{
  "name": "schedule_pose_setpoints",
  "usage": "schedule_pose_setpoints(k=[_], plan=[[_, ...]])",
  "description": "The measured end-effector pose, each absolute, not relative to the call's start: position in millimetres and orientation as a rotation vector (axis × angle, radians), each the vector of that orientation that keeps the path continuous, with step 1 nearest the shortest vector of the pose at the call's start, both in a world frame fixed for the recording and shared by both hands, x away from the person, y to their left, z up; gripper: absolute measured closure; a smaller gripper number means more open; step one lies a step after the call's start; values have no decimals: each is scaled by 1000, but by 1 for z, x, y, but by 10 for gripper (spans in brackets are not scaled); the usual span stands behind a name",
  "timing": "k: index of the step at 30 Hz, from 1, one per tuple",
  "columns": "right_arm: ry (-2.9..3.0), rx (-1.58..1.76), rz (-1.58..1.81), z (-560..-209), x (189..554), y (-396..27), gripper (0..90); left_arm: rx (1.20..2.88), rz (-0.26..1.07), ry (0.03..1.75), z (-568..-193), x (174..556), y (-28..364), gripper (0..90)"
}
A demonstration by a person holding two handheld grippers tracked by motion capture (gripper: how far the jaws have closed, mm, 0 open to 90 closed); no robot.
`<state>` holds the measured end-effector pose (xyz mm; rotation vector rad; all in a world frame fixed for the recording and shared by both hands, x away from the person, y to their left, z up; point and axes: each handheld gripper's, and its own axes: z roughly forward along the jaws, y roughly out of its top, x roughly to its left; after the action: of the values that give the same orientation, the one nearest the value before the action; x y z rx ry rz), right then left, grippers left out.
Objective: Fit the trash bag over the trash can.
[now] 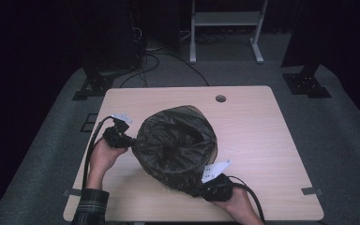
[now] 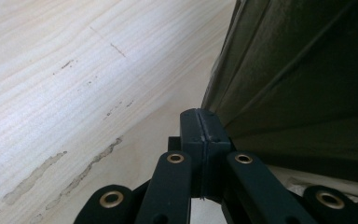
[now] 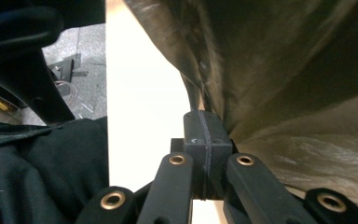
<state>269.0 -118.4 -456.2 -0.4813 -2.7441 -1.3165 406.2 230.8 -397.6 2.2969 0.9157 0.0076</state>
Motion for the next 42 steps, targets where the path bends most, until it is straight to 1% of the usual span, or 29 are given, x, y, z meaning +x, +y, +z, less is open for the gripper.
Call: schedule_pose_setpoints(k=[5, 14, 19, 20, 21, 22, 23, 24, 25, 26, 28, 30, 31, 32, 33, 35, 36, 37, 39, 42], plan=[[-2753, -496, -1287, -464, 272, -117, 900, 2316, -1, 927, -407, 408, 226, 899], [-2765, -517, -1260, -468, 273, -119, 900, 2363, -17, 941, -423, 409, 222, 899], [-2766, -528, -1243, -470, 273, -119, 900, 2348, -14, 941, -423, 407, 223, 898], [-2771, -526, -1247, -470, 274, -120, 900, 2340, -4, 936, -421, 406, 225, 883], [-2774, -521, -1249, -469, 273, -120, 899, 2326, 13, 934, -419, 405, 227, 837], [-2769, -516, -1257, -468, 272, -121, 892, 2314, 23, 939, -416, 404, 229, 771], [-2776, -515, -1282, -466, 272, -122, 777, 2300, 33, 942, -414, 403, 230, 708], [-2773, -525, -1303, -465, 272, -123, 729, 2286, 60, 938, -409, 401, 233, 665], [-2761, -533, -1325, -462, 272, -125, 673, 2278, 78, 938, -406, 399, 235, 594], [-2753, -534, -1347, -459, 271, -128, 620, 2262, 85, 931, -403, 396, 238, 540], [-2756, -541, -1369, -454, 269, -133, 539, 2231, 115, 918, -398, 392, 242, 393], [-2743, -548, -1396, -449, 268, -140, 458, 2223, 145, 896, -394, 387, 246, 298], [-2738, -552, -1404, -447, 267, -142, 426, 2216, 176, 892, -393, 384, 248, 227], [-2730, -557, -1413, -445, 266, -146, 397, 2213, 196, 889, -391, 380, 251, 181], [-2728, -564, -1430, -443, 265, -149, 363, 2203, 210, 882, -389, 377, 253, 164], [-2715, -593, -1464, -439, 264, -158, 289, 2196, 244, 876, -388, 369, 257, 62], [-2711, -602, -1478, -437, 264, -162, 265, 2197, 257, 870, -388, 365, 258, 49], [-2696, -620, -1498, -434, 263, -166, 226, 2203, 267, 872, -389, 361, 259, 6], [-2703, -653, -1492, -429, 264, -172, 143, 2211, 270, 853, -391, 352, 262, 0], [-2674, -675, -1539, -420, 265, -181, 125, 2213, 267, 826, -395, 340, 267, 0]])
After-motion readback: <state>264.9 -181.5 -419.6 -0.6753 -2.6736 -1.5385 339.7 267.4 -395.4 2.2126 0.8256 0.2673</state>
